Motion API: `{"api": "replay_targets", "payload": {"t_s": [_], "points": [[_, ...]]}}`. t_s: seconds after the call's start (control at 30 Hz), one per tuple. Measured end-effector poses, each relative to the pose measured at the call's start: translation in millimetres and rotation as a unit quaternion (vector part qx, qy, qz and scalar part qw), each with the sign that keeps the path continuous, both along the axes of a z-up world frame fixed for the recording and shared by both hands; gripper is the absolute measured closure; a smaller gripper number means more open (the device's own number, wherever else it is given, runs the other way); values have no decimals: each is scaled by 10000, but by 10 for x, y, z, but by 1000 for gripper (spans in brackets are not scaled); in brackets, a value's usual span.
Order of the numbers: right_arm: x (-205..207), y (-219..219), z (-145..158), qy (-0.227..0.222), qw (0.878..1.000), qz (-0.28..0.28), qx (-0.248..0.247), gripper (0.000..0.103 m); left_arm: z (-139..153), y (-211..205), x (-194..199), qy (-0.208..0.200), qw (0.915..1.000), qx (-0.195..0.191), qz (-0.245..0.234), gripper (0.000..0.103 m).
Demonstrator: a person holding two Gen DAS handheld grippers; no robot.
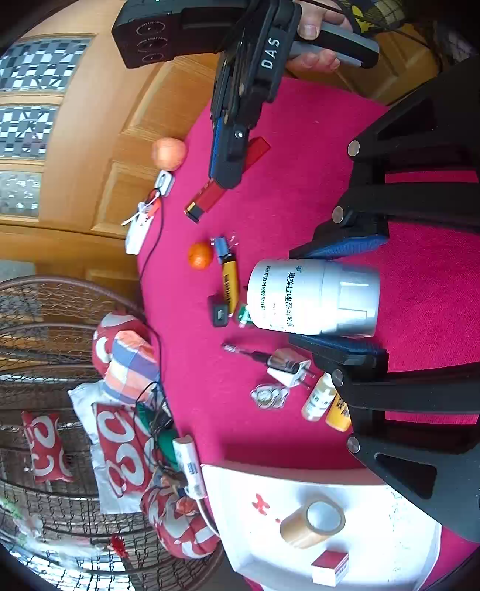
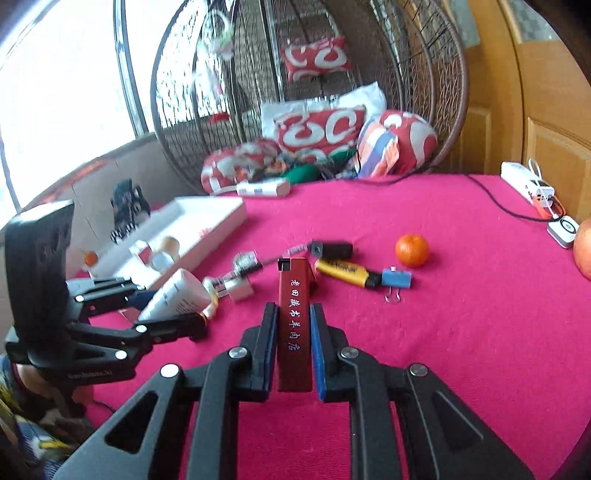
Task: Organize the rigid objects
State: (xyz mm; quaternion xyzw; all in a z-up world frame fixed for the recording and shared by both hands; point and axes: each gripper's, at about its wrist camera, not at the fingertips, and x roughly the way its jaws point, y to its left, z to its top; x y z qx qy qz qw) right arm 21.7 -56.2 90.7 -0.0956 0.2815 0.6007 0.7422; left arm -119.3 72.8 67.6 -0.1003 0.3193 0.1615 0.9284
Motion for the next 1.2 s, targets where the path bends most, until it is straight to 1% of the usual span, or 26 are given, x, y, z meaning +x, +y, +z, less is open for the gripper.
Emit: {"api": "replay_targets", "payload": {"t_s": [0.17,0.3,0.4,0.5,0.67,0.9,1.2], "points": [[-57,-27,231,-60,9995,64,308,88,111,103,-123,-187,9996,-51,184,66],[-115,19,341,-132,9990,133,401,88,163,185,-233,-301,9990,-92,326,66],[-151,49,379,-111,9989,192,413,88,194,232,-317,-390,9983,-106,424,66],[-166,65,386,26,9986,267,453,88,206,273,-392,-458,9975,-126,516,66],[-201,122,391,130,9984,323,447,88,229,348,-507,-572,9959,-198,676,66],[-298,200,473,23,9980,430,463,88,258,447,-656,-706,9934,-268,868,66],[-454,436,592,-92,9966,667,481,88,284,605,-858,-871,9888,-344,1164,66]]}}
